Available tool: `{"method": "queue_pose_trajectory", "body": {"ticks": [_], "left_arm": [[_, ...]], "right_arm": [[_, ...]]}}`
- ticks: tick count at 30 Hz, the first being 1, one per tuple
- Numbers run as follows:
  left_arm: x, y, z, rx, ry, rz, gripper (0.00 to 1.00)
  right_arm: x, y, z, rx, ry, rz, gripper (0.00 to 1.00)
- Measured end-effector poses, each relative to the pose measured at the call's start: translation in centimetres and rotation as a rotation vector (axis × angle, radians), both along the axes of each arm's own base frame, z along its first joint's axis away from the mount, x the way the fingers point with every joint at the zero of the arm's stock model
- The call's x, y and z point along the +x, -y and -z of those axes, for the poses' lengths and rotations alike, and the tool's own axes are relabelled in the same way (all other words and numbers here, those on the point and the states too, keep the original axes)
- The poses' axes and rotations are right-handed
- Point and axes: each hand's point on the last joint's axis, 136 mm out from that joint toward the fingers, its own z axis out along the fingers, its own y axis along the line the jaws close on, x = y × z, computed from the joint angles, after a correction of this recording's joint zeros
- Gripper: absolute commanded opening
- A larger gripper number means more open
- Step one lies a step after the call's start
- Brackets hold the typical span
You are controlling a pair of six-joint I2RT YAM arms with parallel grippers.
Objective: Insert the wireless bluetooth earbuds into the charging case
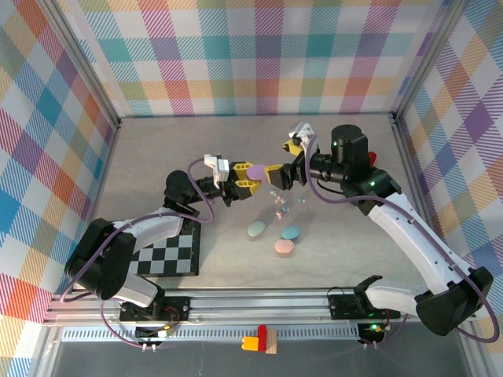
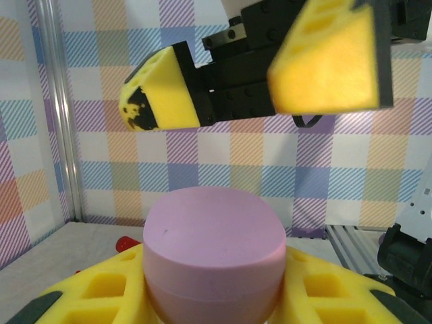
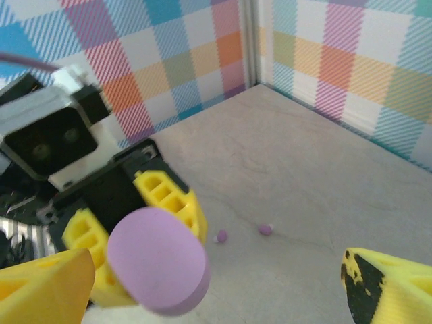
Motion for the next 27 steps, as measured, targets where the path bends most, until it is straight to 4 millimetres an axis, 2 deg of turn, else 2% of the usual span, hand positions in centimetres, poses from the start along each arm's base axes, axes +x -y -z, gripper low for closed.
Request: {"method": "queue_pose_trajectory", "body": {"ticks": [8, 15, 20, 27], "left_arm": [[-0.1, -0.2, -0.2, -0.009, -0.014, 0.013, 0.32], [-0.5, -0.2, -0.4, -0.008, -0.022, 0.031, 0.32], [-0.6, -0.3, -0.7, -0.014, -0.021, 0.033, 0.32], [-0.6, -0.4, -0.8, -0.014, -0.024, 0.029, 0.32]], "right_arm": [[-0.6, -0.2, 1.7, -0.085, 0.040, -0.063, 0.94], [0.1, -0.7, 3.3, -0.129, 0.024, -0.061, 0.94], [0.5, -0.6, 3.1, -0.128, 0.036, -0.037, 0.95], [1.0, -0.7, 1.8, -0.088, 0.065, -0.009, 0.95]]}}
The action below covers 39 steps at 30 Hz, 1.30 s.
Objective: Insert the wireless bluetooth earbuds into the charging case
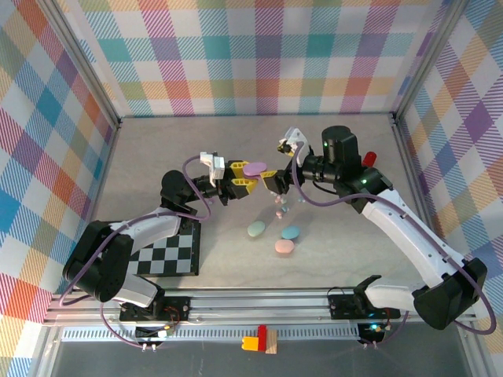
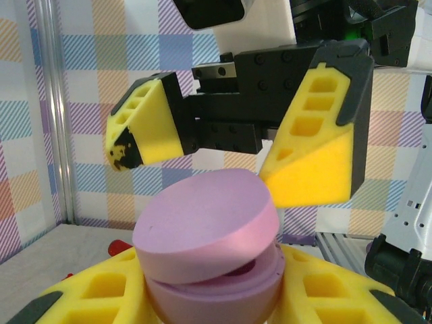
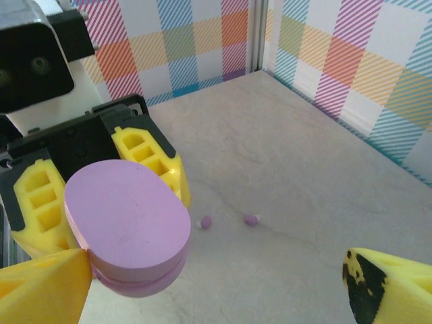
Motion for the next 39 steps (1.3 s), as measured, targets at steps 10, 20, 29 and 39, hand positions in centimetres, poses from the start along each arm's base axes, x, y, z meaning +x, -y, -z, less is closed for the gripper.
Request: {"method": "queue_pose_trajectory", "body": {"ticks": [10, 20, 29, 39], "left_arm": [[-0.2, 0.1, 0.3, 0.015, -0.017, 0.013, 0.32], [-1.5, -0.1, 0.0, 0.035, -0.007, 0.065, 0.32], [-1.9, 0.0, 0.1, 0.048, -0.009, 0.090, 0.32], [-2.3, 0.0, 0.1, 0.062, -0.014, 0.117, 0.32]], "right_arm": [[0.5, -0.2, -0.6, 0.026, 0.005, 0.015, 0.94], [1.1, -1.3, 0.4, -0.007, -0.017, -0.036, 0.88], [0.2, -2.4, 0.4, 0.000, -0.088, -0.150, 0.66], [-1.7, -2.9, 0.6, 0.008, -0.104, -0.292, 0.46]]}}
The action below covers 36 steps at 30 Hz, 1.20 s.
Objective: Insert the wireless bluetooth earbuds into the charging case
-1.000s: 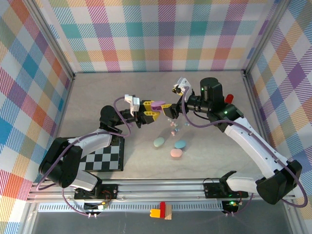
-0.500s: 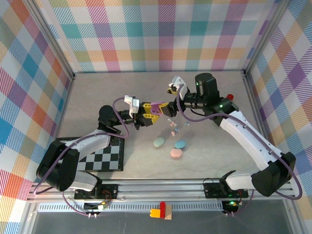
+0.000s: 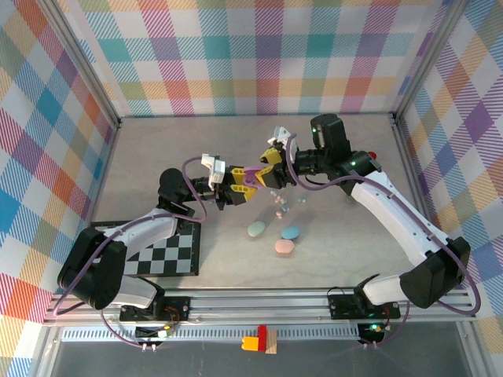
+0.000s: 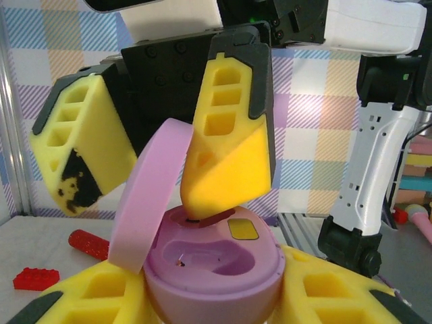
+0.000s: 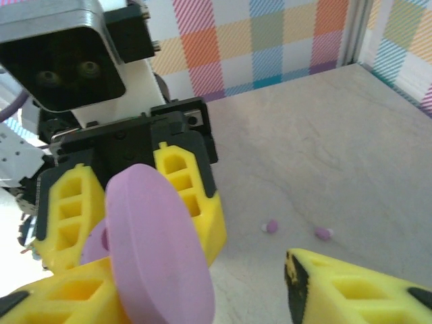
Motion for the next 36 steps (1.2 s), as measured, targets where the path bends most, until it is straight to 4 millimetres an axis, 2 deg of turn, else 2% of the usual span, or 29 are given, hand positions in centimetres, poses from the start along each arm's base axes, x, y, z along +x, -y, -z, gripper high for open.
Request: {"method": "queue_pose_trajectory", "body": {"ticks": [5, 15, 24, 29, 36], "left_arm": [[-0.1, 0.1, 0.3, 0.011, -0.013, 0.010, 0.32], [-0.2, 0.2, 0.5, 0.026, -0.034, 0.024, 0.32], [0.8, 0.1, 0.4, 0.015, -0.053, -0.028, 0.58], [1.9, 0.1, 1.2, 0.033, -0.091, -0.087, 0.71], [1.7, 0.1, 1.0, 0.051, -0.095, -0.118, 0.67]], "right_arm": [[-0.5, -0.3, 0.1, 0.011, 0.000, -0.049, 0.31], [-0.3, -0.7, 0.6, 0.010, -0.006, -0.071, 0.01], [0.4, -0.7, 0.5, 0.011, 0.024, -0.039, 0.00], [1.1, -0.5, 0.9, 0.006, 0.033, 0.000, 0.00], [1.9, -0.4, 1.0, 0.002, 0.057, 0.041, 0.00]]}}
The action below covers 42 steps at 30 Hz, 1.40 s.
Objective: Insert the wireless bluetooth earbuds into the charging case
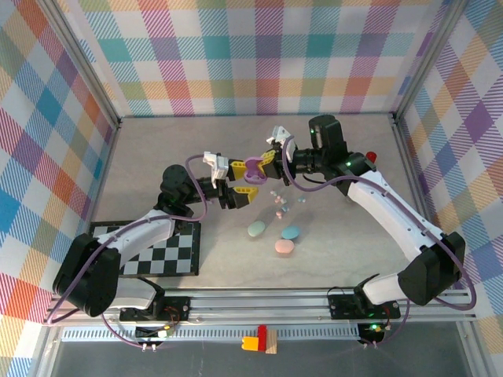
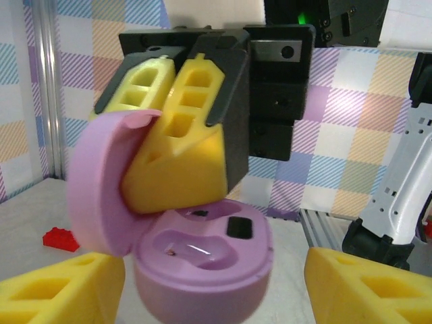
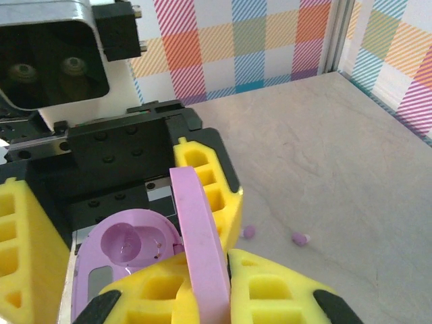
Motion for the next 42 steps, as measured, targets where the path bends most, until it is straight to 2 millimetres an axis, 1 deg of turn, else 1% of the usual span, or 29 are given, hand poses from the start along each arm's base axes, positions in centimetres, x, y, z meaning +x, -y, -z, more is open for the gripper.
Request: {"method": "queue_pose_trajectory", "body": {"ticks": [5, 6, 19, 27, 30, 32, 37, 42], "left_arm": [[-0.1, 0.2, 0.4, 0.017, -0.018, 0.004, 0.58], [-0.1, 0.3, 0.4, 0.019, -0.019, 0.004, 0.57], [-0.2, 0.4, 0.4, 0.021, -0.023, 0.009, 0.55], [-0.1, 0.5, -0.1, 0.015, -0.012, 0.009, 0.55], [-0.1, 0.5, -0.4, 0.012, -0.007, 0.010, 0.54], [-0.1, 0.5, -0.5, 0.011, -0.005, 0.011, 0.51], [0.0, 0.6, -0.5, 0.012, -0.007, 0.010, 0.42], [0.0, 0.6, -0.5, 0.013, -0.008, 0.010, 0.36]], "right_arm": [[0.2, 0.0, -0.1, 0.002, 0.006, 0.006, 0.00], [0.2, 0.0, -0.1, 0.002, 0.006, 0.006, 0.00], [0.0, -0.1, -0.1, 0.005, 0.004, -0.001, 0.00], [-0.1, -0.1, -0.2, 0.008, 0.002, -0.007, 0.00], [-0.1, -0.1, -0.2, 0.010, 0.001, -0.012, 0.00], [-0.2, -0.1, -0.2, 0.011, 0.000, -0.015, 0.00], [-0.3, -0.2, -0.2, 0.015, -0.002, -0.023, 0.00], [-0.4, -0.2, -0.3, 0.017, -0.003, -0.028, 0.00]]}}
